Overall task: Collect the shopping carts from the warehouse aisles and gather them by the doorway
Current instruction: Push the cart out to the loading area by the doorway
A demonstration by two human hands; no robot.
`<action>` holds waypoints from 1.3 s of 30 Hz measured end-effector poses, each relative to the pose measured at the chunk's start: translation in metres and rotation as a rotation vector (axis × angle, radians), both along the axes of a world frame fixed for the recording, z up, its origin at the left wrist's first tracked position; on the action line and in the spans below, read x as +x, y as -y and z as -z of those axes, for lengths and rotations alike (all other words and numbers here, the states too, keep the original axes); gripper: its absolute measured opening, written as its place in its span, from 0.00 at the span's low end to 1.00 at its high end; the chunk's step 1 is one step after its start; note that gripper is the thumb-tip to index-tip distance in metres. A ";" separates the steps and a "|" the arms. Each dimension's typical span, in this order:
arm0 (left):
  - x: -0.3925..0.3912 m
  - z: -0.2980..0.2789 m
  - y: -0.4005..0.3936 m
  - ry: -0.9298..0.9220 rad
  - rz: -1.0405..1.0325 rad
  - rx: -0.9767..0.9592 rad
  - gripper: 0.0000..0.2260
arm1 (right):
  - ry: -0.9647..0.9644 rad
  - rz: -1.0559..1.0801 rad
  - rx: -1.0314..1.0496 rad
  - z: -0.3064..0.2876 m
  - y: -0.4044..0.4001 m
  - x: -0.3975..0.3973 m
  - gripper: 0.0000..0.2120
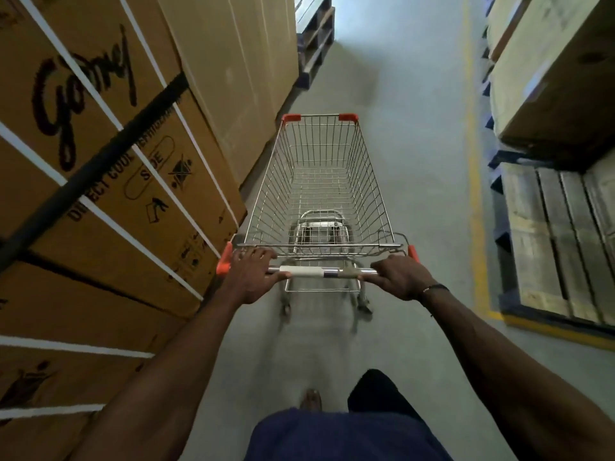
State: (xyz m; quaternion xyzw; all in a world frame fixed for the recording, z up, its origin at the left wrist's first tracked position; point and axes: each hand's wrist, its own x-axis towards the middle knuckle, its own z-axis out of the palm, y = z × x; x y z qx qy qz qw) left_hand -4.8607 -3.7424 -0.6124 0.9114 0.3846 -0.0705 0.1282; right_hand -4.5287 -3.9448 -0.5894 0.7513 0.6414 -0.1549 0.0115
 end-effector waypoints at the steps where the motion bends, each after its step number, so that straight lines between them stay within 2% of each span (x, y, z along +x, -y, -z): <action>1: 0.004 -0.001 -0.009 -0.014 0.014 0.002 0.43 | -0.004 0.009 -0.002 0.001 -0.005 0.002 0.30; 9: 0.067 -0.011 -0.079 -0.026 0.099 0.055 0.44 | -0.035 0.061 0.023 0.004 -0.053 0.059 0.45; 17: 0.155 -0.011 -0.144 -0.025 0.094 0.058 0.46 | -0.015 0.075 0.048 0.007 -0.119 0.149 0.43; 22: 0.206 -0.012 -0.187 -0.066 0.094 0.042 0.50 | -0.025 0.086 0.023 0.001 -0.162 0.193 0.37; 26: 0.245 -0.007 -0.230 -0.091 0.101 0.029 0.50 | -0.019 0.098 0.017 0.002 -0.199 0.229 0.40; 33: 0.311 0.002 -0.336 -0.091 0.153 -0.011 0.50 | -0.018 0.147 0.032 0.007 -0.289 0.284 0.47; 39: 0.375 -0.002 -0.441 -0.077 0.208 -0.007 0.54 | 0.004 0.222 0.020 0.013 -0.379 0.332 0.39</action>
